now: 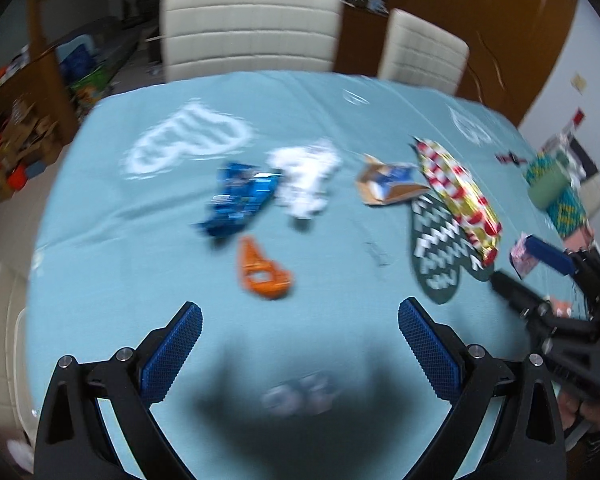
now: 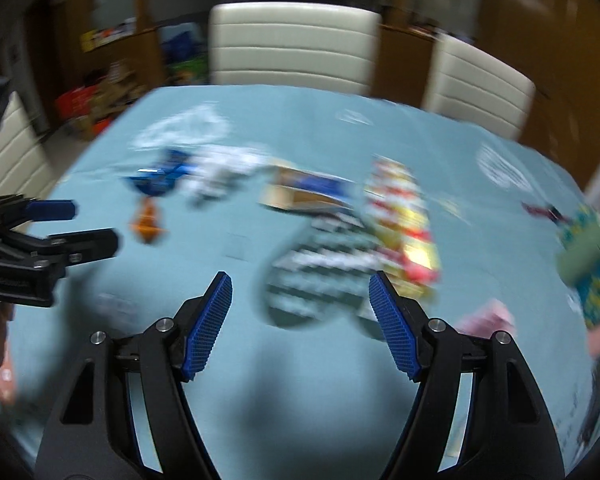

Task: Collect trash
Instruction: 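Bring both tools back toward the red-and-gold wrapped tube, then grasp the red-and-gold wrapped tube with the left tool while the right grasps the pink paper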

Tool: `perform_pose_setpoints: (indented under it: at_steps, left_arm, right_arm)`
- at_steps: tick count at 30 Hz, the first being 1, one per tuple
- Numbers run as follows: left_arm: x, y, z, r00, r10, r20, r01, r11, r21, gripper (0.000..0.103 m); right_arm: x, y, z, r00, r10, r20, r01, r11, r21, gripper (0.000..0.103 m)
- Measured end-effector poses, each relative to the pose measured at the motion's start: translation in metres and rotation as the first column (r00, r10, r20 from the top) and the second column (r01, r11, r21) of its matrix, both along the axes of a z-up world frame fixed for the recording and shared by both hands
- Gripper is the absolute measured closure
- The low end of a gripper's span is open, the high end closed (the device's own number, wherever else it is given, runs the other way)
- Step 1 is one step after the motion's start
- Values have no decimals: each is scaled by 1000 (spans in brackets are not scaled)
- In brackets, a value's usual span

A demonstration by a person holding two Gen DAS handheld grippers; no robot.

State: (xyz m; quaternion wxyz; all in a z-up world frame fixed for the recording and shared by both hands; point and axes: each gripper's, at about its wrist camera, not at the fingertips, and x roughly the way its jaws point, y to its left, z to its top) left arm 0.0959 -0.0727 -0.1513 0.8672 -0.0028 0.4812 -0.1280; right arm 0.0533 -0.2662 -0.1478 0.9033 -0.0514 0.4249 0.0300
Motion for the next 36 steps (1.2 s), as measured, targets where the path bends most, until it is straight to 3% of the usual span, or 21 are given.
perform_pose_setpoints:
  at_steps: [7, 13, 20, 25, 28, 31, 34, 36]
  left_arm:
    - [15, -75, -13, 995, -94, -31, 95, 995, 28, 7]
    - [36, -132, -23, 984, -163, -72, 165, 986, 28, 7]
    - [63, -199, -19, 971, -227, -76, 229, 973, 25, 7]
    - [88, -236, -35, 973, -201, -114, 215, 969, 125, 7]
    - [97, -241, -47, 972, -183, -150, 202, 972, 120, 7]
    - [100, -243, -54, 974, -180, -140, 199, 970, 139, 7]
    - [98, -243, -54, 973, -191, -128, 209, 968, 141, 7]
    - [97, -240, -53, 973, -193, -126, 210, 967, 142, 10]
  right_arm:
    - [13, -103, -26, 978, -202, -44, 202, 979, -15, 25]
    - [25, -133, -45, 970, -233, -69, 230, 972, -45, 25]
    - [16, -160, -33, 970, -241, 23, 241, 970, -31, 22]
    - [18, -187, -49, 956, -291, -35, 291, 957, 6, 21]
    - [19, -198, -60, 950, -304, -77, 307, 951, 40, 21]
    - [19, -198, -70, 949, -293, -114, 301, 952, 63, 25]
    - [15, -192, -71, 952, -290, -98, 297, 952, 73, 35]
    - [13, -186, -70, 953, -288, -95, 296, 952, 81, 50]
